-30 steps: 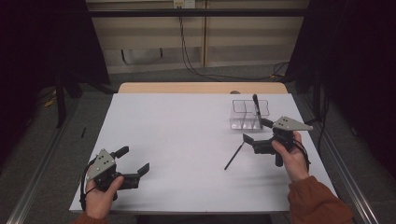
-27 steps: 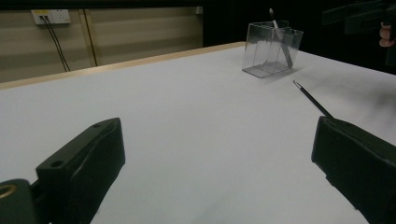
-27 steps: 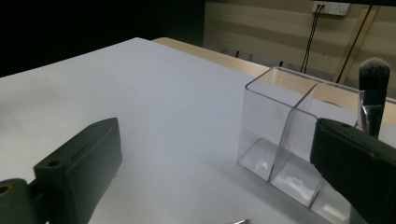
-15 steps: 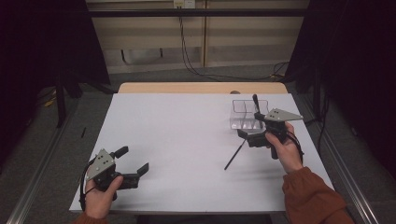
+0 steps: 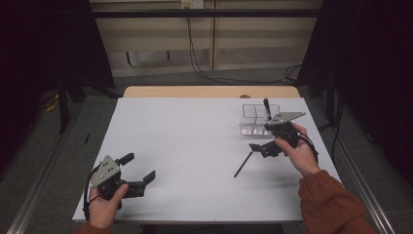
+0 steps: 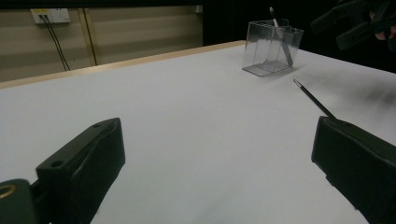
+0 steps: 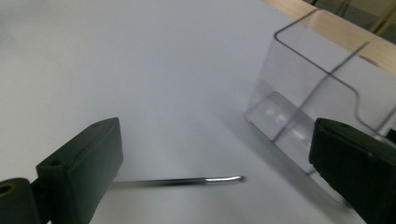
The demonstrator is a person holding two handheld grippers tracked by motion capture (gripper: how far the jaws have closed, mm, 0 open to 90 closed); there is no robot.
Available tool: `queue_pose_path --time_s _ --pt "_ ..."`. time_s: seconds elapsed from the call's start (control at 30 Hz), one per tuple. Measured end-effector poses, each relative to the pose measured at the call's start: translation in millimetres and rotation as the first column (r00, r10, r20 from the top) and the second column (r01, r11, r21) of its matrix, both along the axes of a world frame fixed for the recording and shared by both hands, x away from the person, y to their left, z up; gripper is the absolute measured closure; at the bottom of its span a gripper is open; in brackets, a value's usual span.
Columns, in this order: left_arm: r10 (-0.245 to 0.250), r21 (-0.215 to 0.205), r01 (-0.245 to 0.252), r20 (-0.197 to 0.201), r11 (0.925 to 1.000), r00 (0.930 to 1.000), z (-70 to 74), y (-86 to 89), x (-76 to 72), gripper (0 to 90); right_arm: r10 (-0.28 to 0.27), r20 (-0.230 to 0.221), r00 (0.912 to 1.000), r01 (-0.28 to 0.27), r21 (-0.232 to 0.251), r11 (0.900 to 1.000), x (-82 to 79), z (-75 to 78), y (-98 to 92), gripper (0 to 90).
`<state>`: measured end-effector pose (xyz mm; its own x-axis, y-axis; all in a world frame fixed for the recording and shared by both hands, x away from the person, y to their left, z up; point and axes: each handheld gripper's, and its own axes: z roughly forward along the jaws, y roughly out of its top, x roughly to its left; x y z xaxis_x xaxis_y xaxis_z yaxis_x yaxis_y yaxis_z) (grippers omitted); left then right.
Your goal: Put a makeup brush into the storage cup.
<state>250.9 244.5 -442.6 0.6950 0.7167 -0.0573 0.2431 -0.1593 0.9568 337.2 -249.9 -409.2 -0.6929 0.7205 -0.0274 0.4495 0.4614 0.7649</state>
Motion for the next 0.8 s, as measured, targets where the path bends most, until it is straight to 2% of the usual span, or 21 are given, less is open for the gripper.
queue_pose_path --time_s 0.1,0.17,0.27,0.33,0.43,0.47,0.53,0.63,0.8 --pt "-0.002 0.000 0.002 -0.002 1.0000 1.0000 -0.1 -0.5 0.0 2.7 -0.002 -0.033 0.9995 0.002 -0.021 1.000 3.3 -1.0 0.4 2.9" --pt "-0.002 -0.003 0.002 -0.005 1.0000 1.0000 -0.3 -1.0 0.0 2.8 0.004 -0.050 0.9987 -0.006 -0.056 0.998 4.7 -1.9 1.8 3.6" --pt "-0.004 0.000 0.004 -0.007 1.0000 1.0000 -0.6 -0.8 0.2 2.7 0.034 -0.067 0.9972 -0.039 -0.082 0.996 4.3 -0.9 3.8 7.7" --pt "-0.003 0.000 0.003 -0.007 1.0000 1.0000 -0.6 -0.9 0.2 2.8 0.062 -0.102 0.9928 -0.071 -0.093 0.993 4.3 0.3 5.3 7.1" --pt "-0.005 -0.001 0.005 -0.006 1.0000 1.0000 -0.6 -1.3 0.1 2.8 0.091 -0.146 0.9851 -0.111 -0.134 0.985 5.4 1.5 6.8 7.5" --pt "-0.004 -0.004 0.004 -0.007 1.0000 1.0000 -0.6 -1.5 -0.1 2.8 0.104 -0.190 0.9763 -0.132 -0.144 0.981 6.0 2.1 7.5 6.9" --pt "-0.004 -0.001 0.004 -0.007 1.0000 1.0000 -0.6 -1.2 0.1 2.8 0.121 -0.236 0.9642 -0.160 -0.155 0.975 7.5 2.0 8.2 5.3" --pt "-0.004 0.001 0.004 -0.006 1.0000 1.0000 -0.5 -1.0 0.2 2.8 0.138 -0.262 0.9552 -0.190 -0.188 0.964 9.9 0.4 8.8 4.5" --pt "-0.003 0.000 0.003 -0.006 1.0000 1.0000 -0.6 -1.0 0.4 2.8 0.134 -0.304 0.9432 -0.207 -0.222 0.953 14.6 -3.6 9.5 3.4"
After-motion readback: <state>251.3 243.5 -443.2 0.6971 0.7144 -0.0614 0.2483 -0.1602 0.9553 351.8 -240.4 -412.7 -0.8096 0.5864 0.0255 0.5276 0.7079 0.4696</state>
